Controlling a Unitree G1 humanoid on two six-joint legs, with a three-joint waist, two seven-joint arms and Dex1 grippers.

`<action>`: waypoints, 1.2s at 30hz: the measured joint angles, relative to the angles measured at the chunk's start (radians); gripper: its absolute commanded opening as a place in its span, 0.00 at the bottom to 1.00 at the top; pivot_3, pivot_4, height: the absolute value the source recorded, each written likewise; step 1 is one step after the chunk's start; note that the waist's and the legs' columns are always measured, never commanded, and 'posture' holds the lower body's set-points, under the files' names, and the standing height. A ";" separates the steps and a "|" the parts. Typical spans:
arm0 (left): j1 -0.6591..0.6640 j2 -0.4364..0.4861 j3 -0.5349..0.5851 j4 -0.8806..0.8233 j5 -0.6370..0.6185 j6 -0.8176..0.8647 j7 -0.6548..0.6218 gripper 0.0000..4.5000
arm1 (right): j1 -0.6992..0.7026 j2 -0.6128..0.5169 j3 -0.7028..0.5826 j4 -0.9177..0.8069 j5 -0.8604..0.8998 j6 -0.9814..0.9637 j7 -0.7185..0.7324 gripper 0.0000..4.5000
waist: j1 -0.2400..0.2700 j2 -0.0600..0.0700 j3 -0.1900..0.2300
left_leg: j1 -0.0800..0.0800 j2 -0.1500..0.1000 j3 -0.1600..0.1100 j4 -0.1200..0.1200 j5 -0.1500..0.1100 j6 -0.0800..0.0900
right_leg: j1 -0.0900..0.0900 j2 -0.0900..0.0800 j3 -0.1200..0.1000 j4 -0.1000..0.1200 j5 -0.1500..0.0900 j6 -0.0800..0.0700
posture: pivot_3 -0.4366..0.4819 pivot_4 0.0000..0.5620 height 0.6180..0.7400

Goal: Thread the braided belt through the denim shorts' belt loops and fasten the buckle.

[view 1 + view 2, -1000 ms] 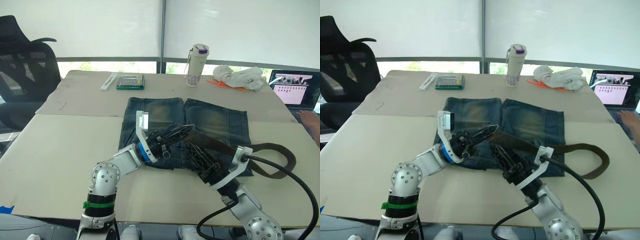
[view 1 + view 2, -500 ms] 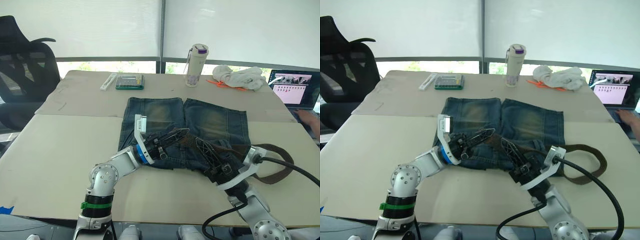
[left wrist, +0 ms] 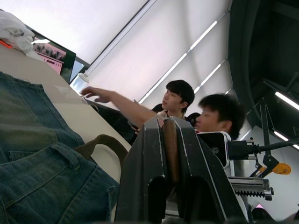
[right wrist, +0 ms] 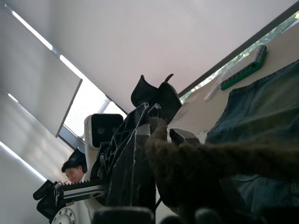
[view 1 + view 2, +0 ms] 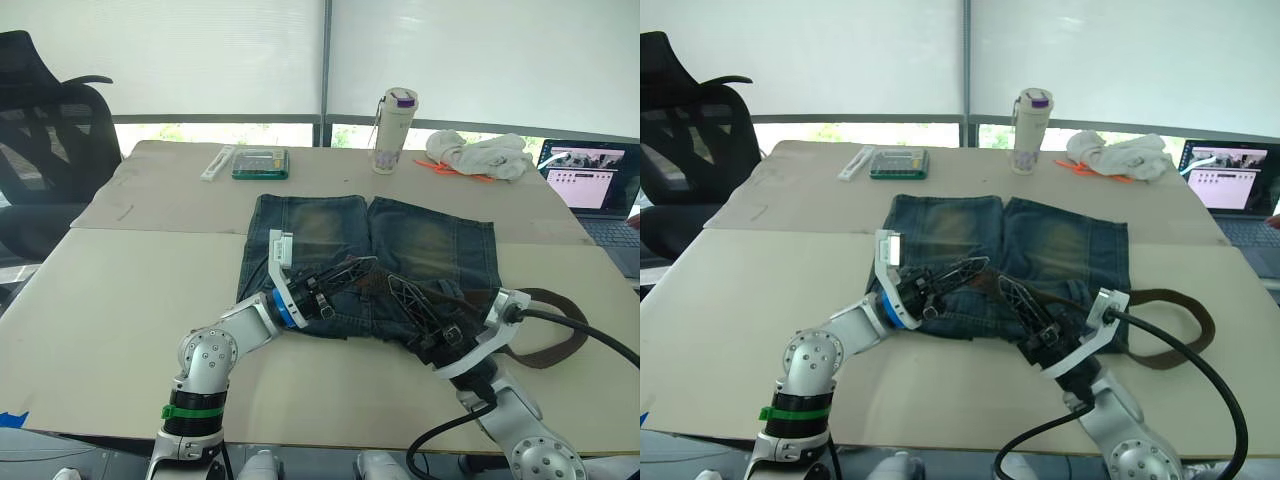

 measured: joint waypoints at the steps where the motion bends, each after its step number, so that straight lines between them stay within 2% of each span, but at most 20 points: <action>1: 0.000 -0.005 0.000 0.000 0.001 0.000 0.003 0.00 | -0.004 -0.001 0.004 0.000 -0.002 -0.001 -0.001 0.54 | 0.000 0.000 0.000 | 0.000 0.000 0.000 0.000 0.000 0.000 | 0.000 0.000 0.000 0.000 0.000 0.000 | 0.48 0.27 0.98; 7: 0.000 -0.032 0.003 0.000 0.001 0.000 0.022 0.00 | -0.025 0.003 0.059 0.001 -0.065 -0.004 0.001 1.00 | 0.000 0.000 0.000 | 0.000 0.000 0.000 0.000 0.000 0.000 | 0.000 0.000 0.000 0.000 0.000 0.000 | 0.48 0.27 0.98; 17: -0.003 -0.056 0.008 0.015 0.002 -0.001 0.051 0.00 | -0.033 0.042 0.087 0.005 -0.130 -0.036 -0.008 1.00 | 0.001 0.000 0.000 | 0.000 0.000 0.000 0.000 0.000 0.000 | 0.000 0.000 0.000 -0.001 0.000 0.000 | 0.48 0.27 0.98; 36: -0.008 -0.054 0.008 0.030 0.026 -0.006 0.054 0.00 | -0.002 0.074 0.025 0.005 -0.069 -0.107 -0.064 1.00 | 0.000 0.000 0.000 | 0.000 0.000 0.000 0.000 0.000 0.000 | 0.000 0.000 0.000 -0.001 0.000 0.000 | 0.48 0.27 0.98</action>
